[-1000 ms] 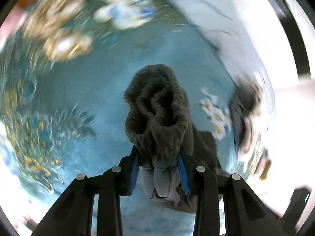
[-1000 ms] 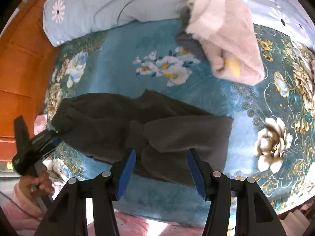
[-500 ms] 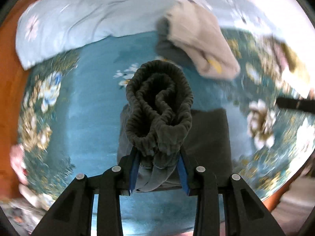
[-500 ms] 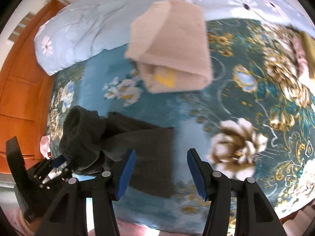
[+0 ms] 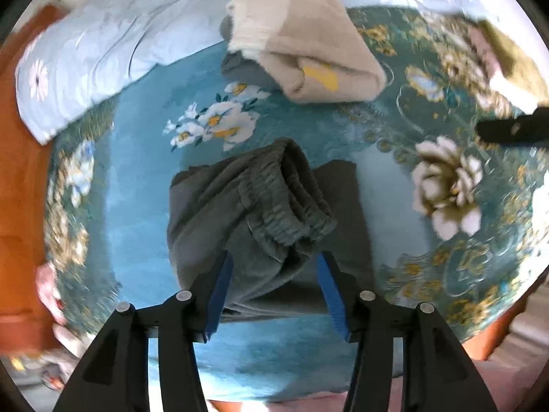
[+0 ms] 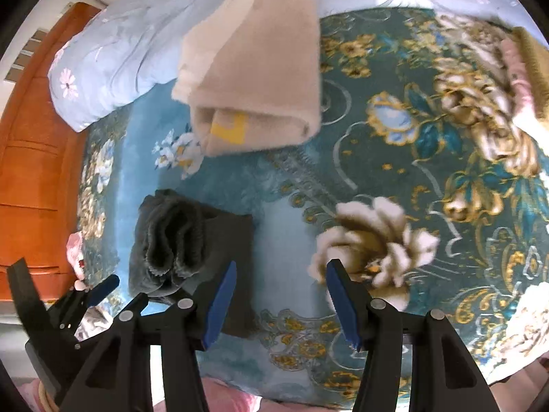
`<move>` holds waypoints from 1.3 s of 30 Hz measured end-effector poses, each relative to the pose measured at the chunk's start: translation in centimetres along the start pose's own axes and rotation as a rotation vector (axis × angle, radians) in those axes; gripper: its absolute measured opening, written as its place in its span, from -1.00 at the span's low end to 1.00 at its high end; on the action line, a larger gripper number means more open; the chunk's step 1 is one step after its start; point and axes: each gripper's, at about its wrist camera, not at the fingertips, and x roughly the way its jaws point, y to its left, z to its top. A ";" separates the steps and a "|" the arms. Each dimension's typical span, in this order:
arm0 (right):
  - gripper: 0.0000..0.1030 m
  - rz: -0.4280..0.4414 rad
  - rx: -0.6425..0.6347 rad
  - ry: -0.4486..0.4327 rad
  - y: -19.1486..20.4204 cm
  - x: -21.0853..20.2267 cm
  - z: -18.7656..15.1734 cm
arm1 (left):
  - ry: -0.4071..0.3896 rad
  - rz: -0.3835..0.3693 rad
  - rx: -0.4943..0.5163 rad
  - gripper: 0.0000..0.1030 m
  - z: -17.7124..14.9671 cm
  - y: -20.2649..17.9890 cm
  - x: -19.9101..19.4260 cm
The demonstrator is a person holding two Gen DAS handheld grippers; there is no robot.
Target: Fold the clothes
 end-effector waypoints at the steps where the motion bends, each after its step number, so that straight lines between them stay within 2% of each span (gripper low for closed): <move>1: 0.15 0.018 -0.006 0.009 0.5 0.5 0.1 | 0.002 -0.004 -0.038 0.02 -0.4 0.9 -0.1; 5: 0.15 0.125 -0.045 0.060 3.2 2.7 -0.1 | 0.064 0.018 -0.234 0.02 -2.8 5.7 0.6; 10: 0.21 0.226 -0.096 0.137 7.4 5.9 -0.4 | 0.137 -0.012 -0.539 0.02 -6.5 12.5 1.3; 12: 0.33 0.253 -0.096 0.148 8.6 6.8 -0.3 | 0.140 -0.040 -0.635 0.02 -7.5 14.7 1.3; 18: 0.50 0.297 -0.063 0.183 11.2 10.2 1.4 | 0.167 -0.184 -0.907 0.02 -9.2 20.1 2.1; 27: 0.55 0.233 0.032 0.293 11.1 16.0 2.8 | 0.207 -0.184 -0.966 0.02 -11.1 22.9 2.6; 33: 0.53 0.279 0.096 0.302 11.7 16.2 2.6 | 0.226 -0.178 -1.007 0.02 -12.5 24.0 2.6; 35: 0.34 0.295 0.099 0.291 12.0 15.6 2.1 | 0.218 -0.180 -1.010 0.02 -12.5 24.2 2.4; 37: -0.14 0.307 0.082 0.279 12.3 14.7 1.7 | 0.210 -0.185 -1.003 0.02 -12.4 24.1 2.2; 39: -0.31 0.334 0.070 0.273 12.3 13.9 1.1 | 0.203 -0.191 -0.991 0.02 -12.1 23.9 2.1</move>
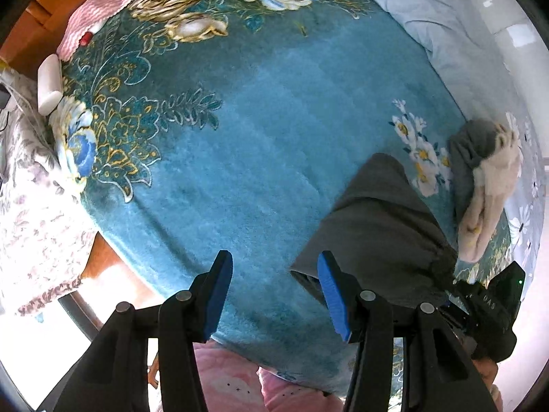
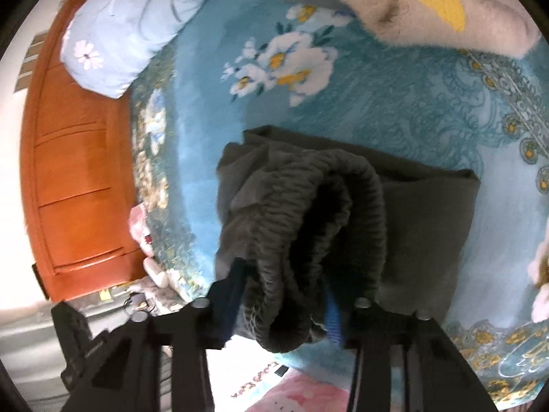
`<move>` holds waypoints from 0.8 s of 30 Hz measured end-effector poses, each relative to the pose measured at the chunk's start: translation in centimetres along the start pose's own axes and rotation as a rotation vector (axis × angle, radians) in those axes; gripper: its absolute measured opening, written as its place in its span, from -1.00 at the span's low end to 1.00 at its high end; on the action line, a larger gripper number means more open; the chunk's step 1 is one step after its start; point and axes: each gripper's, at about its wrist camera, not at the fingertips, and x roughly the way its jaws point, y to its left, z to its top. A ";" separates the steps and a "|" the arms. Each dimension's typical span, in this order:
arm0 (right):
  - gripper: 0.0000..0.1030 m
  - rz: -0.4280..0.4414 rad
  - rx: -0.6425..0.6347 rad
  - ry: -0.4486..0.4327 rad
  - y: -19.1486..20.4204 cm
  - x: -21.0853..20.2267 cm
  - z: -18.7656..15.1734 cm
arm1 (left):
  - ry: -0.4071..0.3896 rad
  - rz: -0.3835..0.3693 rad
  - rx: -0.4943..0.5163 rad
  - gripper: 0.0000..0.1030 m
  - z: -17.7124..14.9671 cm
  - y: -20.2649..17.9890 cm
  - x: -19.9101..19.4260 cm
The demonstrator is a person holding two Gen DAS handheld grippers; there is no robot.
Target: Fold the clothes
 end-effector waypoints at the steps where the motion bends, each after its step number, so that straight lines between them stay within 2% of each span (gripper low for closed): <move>1: -0.40 0.013 -0.008 -0.002 0.1 -0.3 -0.4 | 0.003 -0.003 0.006 0.02 0.0 -0.2 0.1; 5: -0.49 0.062 -0.036 -0.033 0.3 -2.2 -2.4 | 0.013 -0.018 0.038 0.02 -0.3 -1.1 0.3; 11: -0.51 0.056 0.006 -0.089 -2.0 -4.2 -4.6 | 0.034 -0.031 0.099 0.02 -1.0 -2.1 0.8; 17: -0.50 -0.027 0.121 -0.102 -7.0 -3.3 -5.2 | 0.069 -0.020 0.135 0.02 -1.8 -2.0 1.7; 24: -0.39 -0.108 0.159 -0.077 -9.0 -1.7 -5.3 | 0.110 -0.001 0.134 0.02 -2.2 -1.0 3.1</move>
